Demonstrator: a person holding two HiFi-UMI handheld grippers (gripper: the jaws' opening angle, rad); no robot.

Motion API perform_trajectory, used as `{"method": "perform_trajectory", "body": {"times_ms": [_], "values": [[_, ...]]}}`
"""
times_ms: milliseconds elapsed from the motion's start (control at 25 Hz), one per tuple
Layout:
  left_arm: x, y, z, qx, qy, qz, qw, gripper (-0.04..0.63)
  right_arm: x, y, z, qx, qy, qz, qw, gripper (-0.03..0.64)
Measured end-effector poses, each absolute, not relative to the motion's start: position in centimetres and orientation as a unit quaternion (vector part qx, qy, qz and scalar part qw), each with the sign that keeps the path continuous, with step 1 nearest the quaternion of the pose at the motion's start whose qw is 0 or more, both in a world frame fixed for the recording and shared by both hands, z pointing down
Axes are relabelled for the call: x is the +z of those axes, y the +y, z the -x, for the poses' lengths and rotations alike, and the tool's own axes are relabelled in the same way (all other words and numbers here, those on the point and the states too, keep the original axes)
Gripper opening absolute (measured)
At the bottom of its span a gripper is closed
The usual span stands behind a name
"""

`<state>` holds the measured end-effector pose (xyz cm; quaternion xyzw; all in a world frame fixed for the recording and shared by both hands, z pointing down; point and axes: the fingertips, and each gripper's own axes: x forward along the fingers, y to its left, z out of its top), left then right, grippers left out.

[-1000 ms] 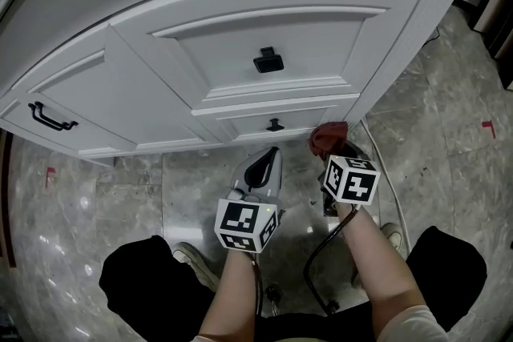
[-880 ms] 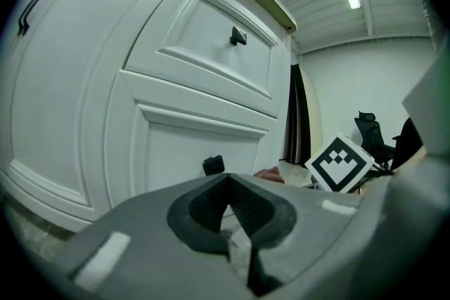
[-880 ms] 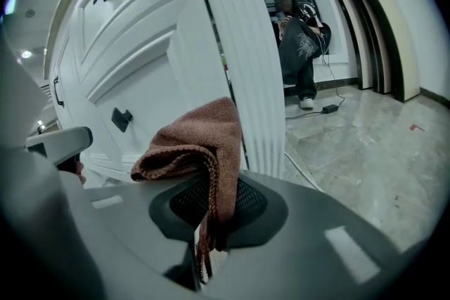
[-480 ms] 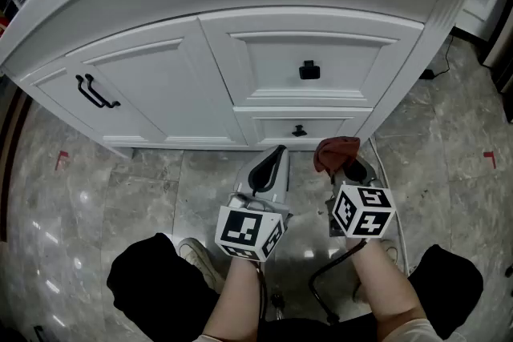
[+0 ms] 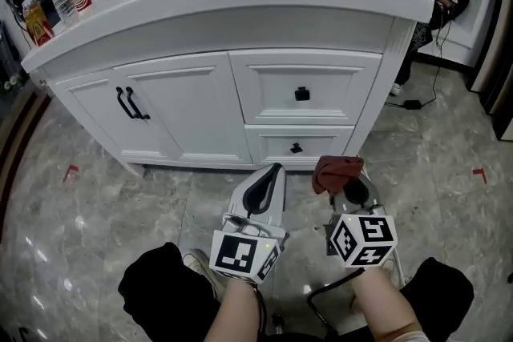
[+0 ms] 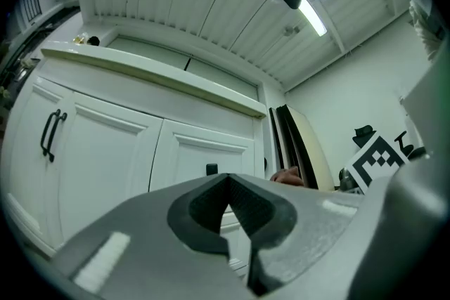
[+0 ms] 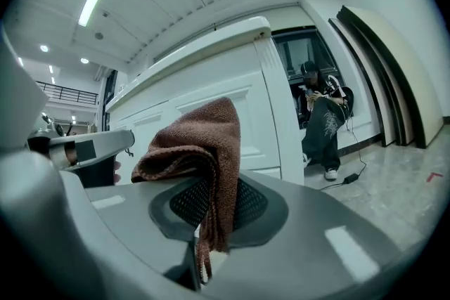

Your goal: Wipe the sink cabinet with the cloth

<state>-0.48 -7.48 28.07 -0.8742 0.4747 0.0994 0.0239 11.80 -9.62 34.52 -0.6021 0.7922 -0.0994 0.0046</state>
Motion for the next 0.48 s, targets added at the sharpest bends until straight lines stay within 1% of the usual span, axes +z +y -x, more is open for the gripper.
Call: {"method": "perform_trajectory", "body": {"times_ms": [120,280,480], "values": [[26.9,-5.1,0.8,0.110,0.476,0.872,0.027,0.000,32.5,-7.3,-11.6,-0.087,0.790,0.606,0.024,0.080],[25.9,-1.2,1.4,0.139,0.479,0.867,0.016,0.000,31.2,-2.7,-10.9,-0.067,0.792,0.606,0.025,0.080],[26.2,3.5,1.5,0.130,0.474,0.870,0.024,0.000,30.8,2.4,-10.8,-0.057,0.791,0.609,0.028,0.080]]}}
